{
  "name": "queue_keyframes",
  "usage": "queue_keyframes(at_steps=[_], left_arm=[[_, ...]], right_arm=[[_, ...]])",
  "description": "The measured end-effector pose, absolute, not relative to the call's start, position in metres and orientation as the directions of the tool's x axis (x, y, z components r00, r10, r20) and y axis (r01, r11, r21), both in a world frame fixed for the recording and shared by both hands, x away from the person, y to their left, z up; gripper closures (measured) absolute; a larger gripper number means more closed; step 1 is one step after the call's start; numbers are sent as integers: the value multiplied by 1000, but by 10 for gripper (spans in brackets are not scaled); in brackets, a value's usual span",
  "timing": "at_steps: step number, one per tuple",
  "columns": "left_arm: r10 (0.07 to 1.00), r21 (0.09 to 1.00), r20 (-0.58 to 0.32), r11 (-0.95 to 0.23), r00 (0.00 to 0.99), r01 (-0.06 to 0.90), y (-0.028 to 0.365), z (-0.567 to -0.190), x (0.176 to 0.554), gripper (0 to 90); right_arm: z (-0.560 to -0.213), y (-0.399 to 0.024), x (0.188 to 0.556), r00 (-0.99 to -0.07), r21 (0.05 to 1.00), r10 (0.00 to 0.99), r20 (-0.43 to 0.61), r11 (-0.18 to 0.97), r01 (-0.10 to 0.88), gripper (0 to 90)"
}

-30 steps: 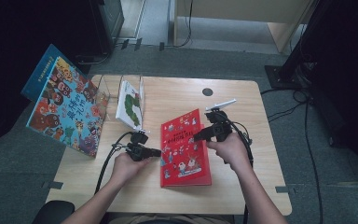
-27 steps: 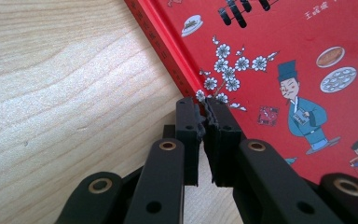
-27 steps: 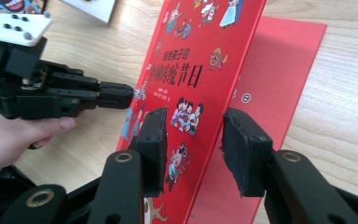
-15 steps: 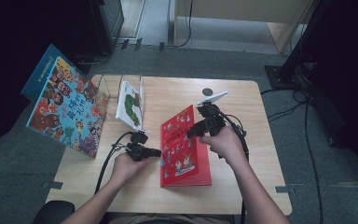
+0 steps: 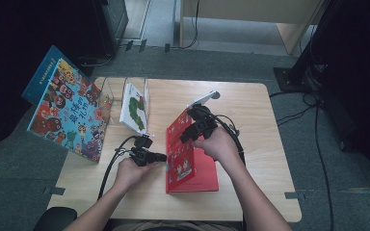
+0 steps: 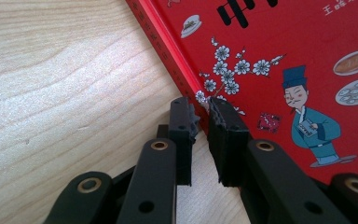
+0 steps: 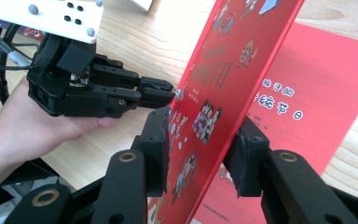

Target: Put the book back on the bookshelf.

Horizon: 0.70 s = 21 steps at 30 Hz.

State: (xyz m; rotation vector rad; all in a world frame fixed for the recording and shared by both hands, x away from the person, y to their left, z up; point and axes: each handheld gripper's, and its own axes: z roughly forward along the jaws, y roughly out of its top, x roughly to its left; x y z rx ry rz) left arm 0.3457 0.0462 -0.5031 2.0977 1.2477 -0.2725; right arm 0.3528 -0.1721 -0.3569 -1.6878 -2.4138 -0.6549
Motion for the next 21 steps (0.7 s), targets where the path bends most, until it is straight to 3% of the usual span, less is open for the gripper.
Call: queue_keyframes(at_steps=[9,12,21], left_arm=[[699,450,-488,-312,523,836,47,-502,346,718],[688,445,-509,-304,517,842,46,-502,346,646],[681,428,-535,-291,499,856,47,-501,347,594]], right_arm=[[-363,-165,360,-351,252,868,351,274,928,666],[-366,-162,363,-337,239,871,356,264,934,665],[-374,-154,370,-327,213,875,356,265,940,718]])
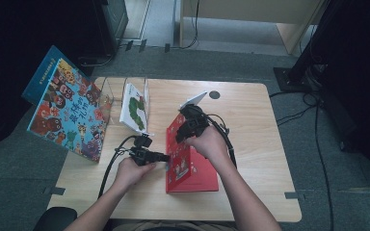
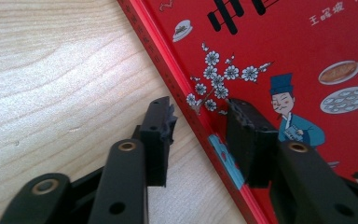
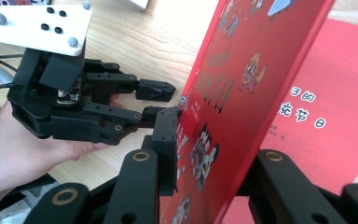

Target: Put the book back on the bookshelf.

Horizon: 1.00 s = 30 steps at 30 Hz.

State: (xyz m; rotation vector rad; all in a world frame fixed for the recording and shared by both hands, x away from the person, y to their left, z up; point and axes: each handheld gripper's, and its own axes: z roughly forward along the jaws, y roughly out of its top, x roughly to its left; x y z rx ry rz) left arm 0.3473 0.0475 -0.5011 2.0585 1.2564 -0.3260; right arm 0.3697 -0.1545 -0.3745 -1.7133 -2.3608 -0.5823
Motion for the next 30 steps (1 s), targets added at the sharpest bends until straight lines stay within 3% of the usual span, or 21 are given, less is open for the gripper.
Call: queue_keyframes(at_steps=[8,30], left_arm=[[659,416,-568,-287,493,863,51,-500,350,438],[644,403,-581,-303,497,864,50,-499,351,375]], right_arm=[[-379,-153,373,-333,202,876,350,277,939,771],[-379,-155,382,-322,149,875,362,286,946,841]])
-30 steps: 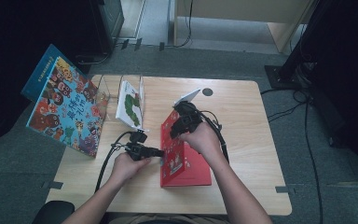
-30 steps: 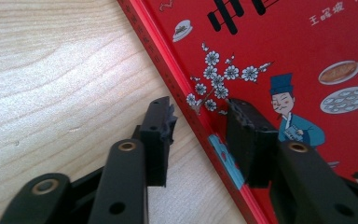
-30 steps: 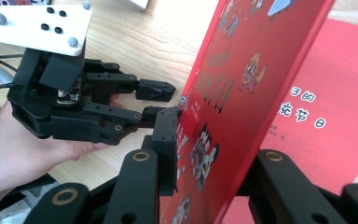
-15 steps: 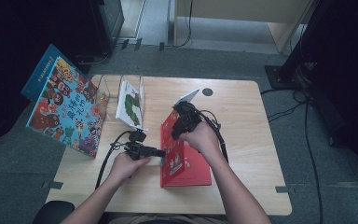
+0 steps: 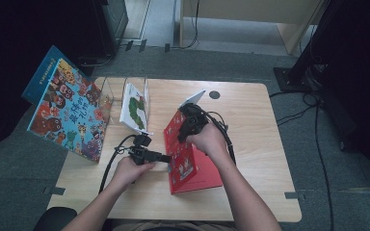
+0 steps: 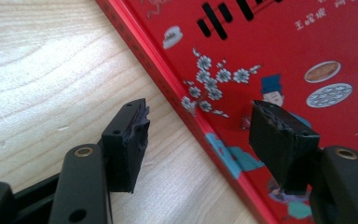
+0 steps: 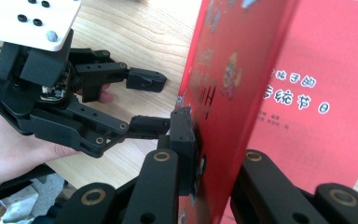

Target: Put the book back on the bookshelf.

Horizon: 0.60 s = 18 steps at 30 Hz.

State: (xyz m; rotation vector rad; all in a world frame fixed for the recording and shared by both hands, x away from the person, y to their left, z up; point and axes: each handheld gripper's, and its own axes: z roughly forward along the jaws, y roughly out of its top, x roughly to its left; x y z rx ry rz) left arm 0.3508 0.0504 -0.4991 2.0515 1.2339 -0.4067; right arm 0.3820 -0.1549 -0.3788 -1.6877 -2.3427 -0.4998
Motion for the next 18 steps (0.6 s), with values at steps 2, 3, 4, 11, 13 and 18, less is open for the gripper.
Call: queue_keyframes(at_steps=[2,3,4,11,13,18], left_arm=[[647,406,-576,-304,499,862,51,-499,351,373],[648,407,-575,-304,500,862,51,-499,351,373],[648,408,-574,-303,500,861,51,-499,351,372],[648,409,-576,-298,497,863,51,-499,351,373],[649,410,-576,-297,497,862,51,-499,351,373],[649,413,-574,-297,499,861,51,-499,351,373]], right_arm=[[-378,-155,383,-323,146,877,357,289,946,852],[-378,-155,383,-327,147,876,354,293,945,858],[-377,-156,383,-330,146,876,351,297,944,865],[-372,-153,384,-399,144,864,308,373,917,884],[-372,-152,384,-405,142,864,300,380,914,884],[-372,-151,385,-401,133,866,300,378,916,883]])
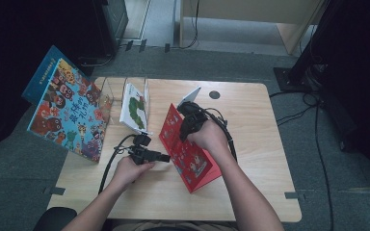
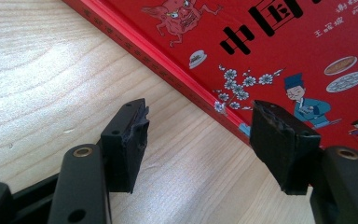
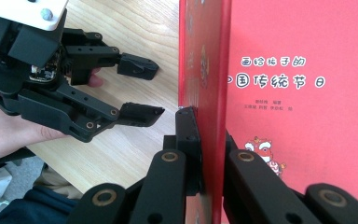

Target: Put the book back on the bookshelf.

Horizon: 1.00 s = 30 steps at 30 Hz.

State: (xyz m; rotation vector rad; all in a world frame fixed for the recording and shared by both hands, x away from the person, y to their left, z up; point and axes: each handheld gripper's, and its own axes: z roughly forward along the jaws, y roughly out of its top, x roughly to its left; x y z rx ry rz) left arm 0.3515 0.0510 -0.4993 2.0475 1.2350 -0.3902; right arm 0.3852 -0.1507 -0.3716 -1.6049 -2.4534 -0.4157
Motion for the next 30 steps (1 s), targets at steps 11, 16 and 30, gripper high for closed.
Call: queue_keyframes(at_steps=[11,16,30], left_arm=[[643,412,-572,-312,509,856,51,-498,351,379],[646,412,-571,-309,507,857,51,-497,351,389],[652,440,-531,-333,541,834,52,-499,349,400]], right_arm=[[-365,-147,386,-416,123,864,284,398,909,884],[-359,-149,387,-420,136,862,285,397,908,885],[-345,-157,389,-426,153,853,302,398,905,885]])
